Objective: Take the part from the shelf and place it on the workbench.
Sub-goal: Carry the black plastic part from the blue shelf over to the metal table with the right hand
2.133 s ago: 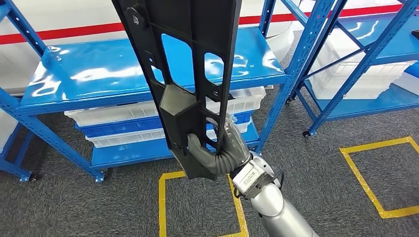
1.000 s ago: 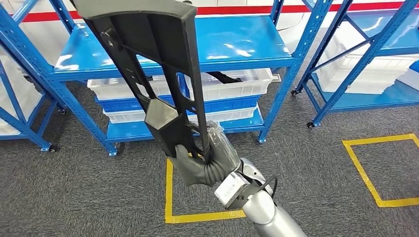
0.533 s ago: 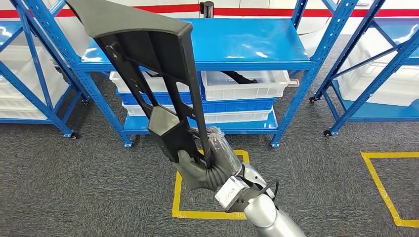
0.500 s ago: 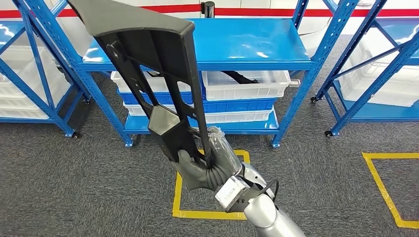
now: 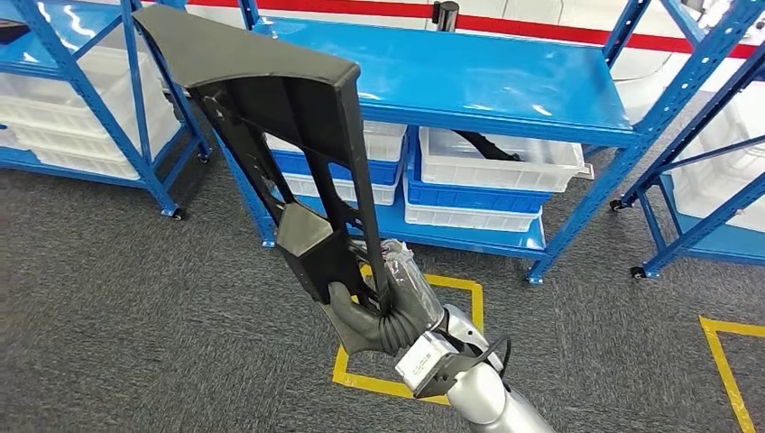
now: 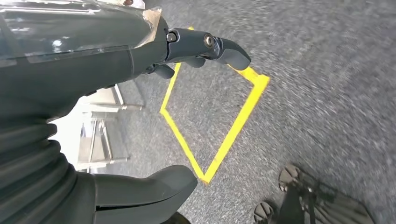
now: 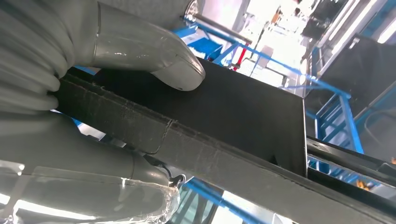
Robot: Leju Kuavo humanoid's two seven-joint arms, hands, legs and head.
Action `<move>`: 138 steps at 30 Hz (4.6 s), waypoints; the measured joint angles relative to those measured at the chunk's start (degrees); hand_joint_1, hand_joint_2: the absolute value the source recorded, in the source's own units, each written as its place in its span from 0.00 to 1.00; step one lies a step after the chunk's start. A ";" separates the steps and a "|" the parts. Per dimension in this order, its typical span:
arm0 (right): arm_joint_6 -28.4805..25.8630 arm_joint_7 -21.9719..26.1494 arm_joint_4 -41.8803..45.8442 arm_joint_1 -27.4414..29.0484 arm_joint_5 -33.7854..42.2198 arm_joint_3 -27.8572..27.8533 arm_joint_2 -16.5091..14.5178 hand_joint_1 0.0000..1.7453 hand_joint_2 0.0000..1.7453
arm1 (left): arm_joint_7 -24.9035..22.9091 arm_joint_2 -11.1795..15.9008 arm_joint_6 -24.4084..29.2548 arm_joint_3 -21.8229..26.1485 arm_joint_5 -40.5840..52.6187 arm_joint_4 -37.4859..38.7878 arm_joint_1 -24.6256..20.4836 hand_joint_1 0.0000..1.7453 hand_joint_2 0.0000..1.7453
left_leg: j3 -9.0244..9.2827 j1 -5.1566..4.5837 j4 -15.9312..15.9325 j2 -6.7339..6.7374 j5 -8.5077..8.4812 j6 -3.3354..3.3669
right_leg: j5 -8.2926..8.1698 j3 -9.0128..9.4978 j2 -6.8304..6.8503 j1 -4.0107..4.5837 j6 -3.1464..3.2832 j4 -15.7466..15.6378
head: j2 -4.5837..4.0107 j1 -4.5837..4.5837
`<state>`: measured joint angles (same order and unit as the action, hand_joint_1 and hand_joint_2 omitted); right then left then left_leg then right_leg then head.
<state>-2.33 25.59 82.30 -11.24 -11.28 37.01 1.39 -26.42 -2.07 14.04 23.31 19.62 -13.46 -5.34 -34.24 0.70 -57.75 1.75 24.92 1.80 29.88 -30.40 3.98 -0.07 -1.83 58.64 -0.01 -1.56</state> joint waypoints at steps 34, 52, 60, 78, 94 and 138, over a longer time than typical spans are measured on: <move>0.12 -0.74 2.13 2.50 -1.22 -0.52 0.50 1.00 1.00 | 0.00 -0.11 -4.20 -0.21 0.97 0.01 -0.25 0.00 1.00 | -0.93 -0.33 -0.07 -2.09 -0.51 0.94 | 6.41 -5.23 -3.38 -0.22 0.63 12.55 | -0.01 -0.16; 0.22 -0.87 2.83 3.35 -1.68 -1.25 0.24 1.00 1.00 | 0.00 0.19 -5.70 -0.26 0.96 0.07 0.43 0.00 1.00 | -8.24 0.59 -14.64 -1.85 5.41 -2.88 | -1.75 0.26 -1.62 -0.63 2.10 -1.65 | -0.01 0.27; 0.53 -0.82 3.08 3.48 -2.54 -1.42 0.15 1.00 1.00 | 0.00 0.33 -11.34 -0.51 1.33 0.07 0.27 0.00 1.00 | -0.66 0.00 -0.71 0.48 0.31 -0.78 | -0.33 0.53 1.21 0.08 0.04 -0.95 | -0.01 -0.05; 3.47 -0.51 4.15 5.05 -5.08 -2.75 -1.11 1.00 1.00 | 0.00 0.57 -10.55 -0.46 1.03 0.11 1.30 0.00 1.00 | -4.24 0.06 -6.60 -4.02 3.40 -2.12 | -1.51 0.63 -4.47 -1.07 2.04 -1.56 | -0.01 0.19; 4.74 -0.72 3.85 3.80 -5.07 -3.06 -1.56 1.00 1.00 | 0.00 0.56 -9.80 -0.32 1.14 0.11 0.94 0.00 1.00 | -0.82 0.17 -0.92 -1.96 0.15 0.51 | 4.61 -2.81 -2.74 -0.45 -0.22 7.78 | -0.01 -0.14; 5.11 0.16 1.15 2.63 -4.80 -2.66 -2.57 1.00 1.00 | 0.00 0.16 -7.37 0.99 2.16 0.15 1.33 0.00 1.00 | -3.11 -0.02 -3.59 -6.39 1.46 -1.69 | -1.92 -0.85 -6.11 -0.80 1.84 -0.62 | 0.00 -0.04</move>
<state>2.78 25.75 83.45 -8.60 -16.08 34.35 -1.19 -26.43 -1.90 6.67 24.30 21.78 -13.32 -4.00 -37.35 0.68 -61.34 -4.64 26.37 0.11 27.96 -31.25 -2.12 -0.87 0.01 58.02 -0.01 -1.60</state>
